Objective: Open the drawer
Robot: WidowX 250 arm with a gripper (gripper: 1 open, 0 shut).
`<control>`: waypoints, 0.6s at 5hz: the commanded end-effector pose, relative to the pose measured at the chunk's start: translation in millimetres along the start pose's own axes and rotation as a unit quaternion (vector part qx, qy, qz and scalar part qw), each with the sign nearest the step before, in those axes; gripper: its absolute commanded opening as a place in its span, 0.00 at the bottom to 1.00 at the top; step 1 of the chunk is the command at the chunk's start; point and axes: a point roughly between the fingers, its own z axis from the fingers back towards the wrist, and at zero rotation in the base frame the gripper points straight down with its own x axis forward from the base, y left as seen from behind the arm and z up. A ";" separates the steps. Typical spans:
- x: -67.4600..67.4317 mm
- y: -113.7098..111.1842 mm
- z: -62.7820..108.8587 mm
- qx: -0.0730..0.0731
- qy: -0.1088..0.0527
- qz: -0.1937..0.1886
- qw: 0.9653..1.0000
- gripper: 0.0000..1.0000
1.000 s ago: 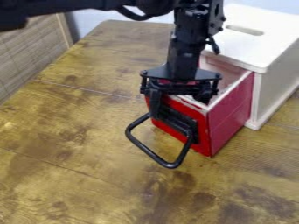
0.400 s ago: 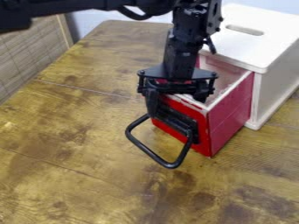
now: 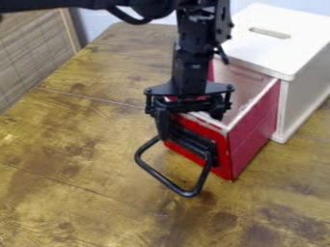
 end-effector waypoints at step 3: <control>-7.7 49.0 2.1 0.004 0.033 0.066 0.997 1.00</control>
